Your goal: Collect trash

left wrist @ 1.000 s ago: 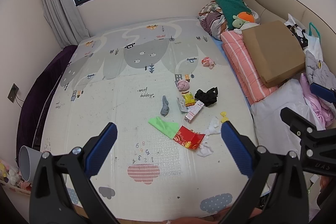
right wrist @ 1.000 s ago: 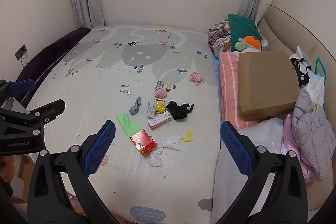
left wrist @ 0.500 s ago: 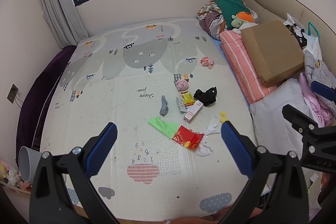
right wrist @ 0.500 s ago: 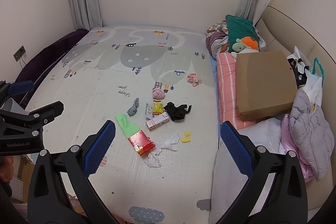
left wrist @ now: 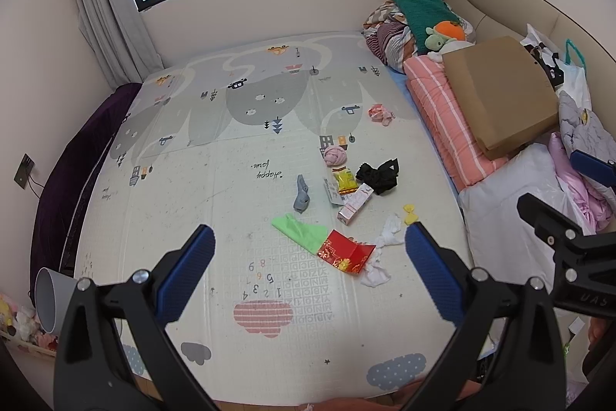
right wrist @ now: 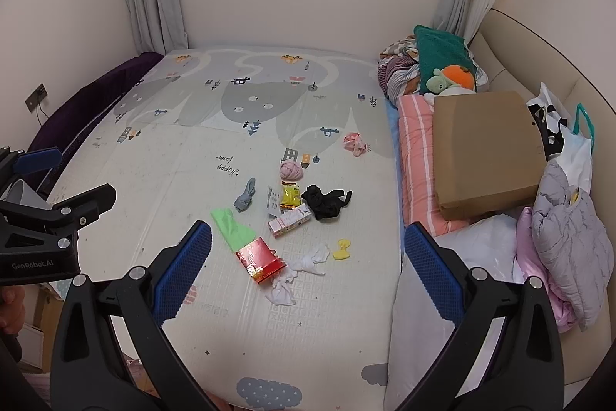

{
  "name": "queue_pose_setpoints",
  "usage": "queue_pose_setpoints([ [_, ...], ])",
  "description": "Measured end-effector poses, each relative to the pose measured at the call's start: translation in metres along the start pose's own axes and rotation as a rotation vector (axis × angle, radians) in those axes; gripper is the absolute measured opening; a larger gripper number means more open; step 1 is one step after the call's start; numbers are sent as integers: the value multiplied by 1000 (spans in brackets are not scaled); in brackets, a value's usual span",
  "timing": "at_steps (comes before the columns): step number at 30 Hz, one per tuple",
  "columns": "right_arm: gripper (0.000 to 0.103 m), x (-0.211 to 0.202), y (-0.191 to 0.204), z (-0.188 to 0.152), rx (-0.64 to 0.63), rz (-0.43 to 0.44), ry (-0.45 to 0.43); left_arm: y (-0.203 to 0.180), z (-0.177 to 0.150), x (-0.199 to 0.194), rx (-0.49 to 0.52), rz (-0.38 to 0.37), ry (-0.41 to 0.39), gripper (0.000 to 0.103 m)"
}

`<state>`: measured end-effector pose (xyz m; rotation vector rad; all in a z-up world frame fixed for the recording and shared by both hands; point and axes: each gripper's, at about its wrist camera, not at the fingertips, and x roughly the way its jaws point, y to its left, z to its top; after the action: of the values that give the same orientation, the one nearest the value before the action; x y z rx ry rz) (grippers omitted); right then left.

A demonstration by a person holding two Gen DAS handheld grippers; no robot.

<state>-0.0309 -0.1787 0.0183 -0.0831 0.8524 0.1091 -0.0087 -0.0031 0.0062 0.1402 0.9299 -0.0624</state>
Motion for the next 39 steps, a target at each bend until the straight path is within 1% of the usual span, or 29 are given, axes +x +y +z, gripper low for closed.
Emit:
queue_pose_setpoints([
  [17,97,2,0,-2,0,0,2,2,-1,2,-3,-2,0,99],
  [28,97,2,0,-3,0,0,2,1,-1,4,-3,-19,5,99],
  [39,97,10,-7,-12,-10,-14,11,-2,-5,12,-19,-75,24,99],
])
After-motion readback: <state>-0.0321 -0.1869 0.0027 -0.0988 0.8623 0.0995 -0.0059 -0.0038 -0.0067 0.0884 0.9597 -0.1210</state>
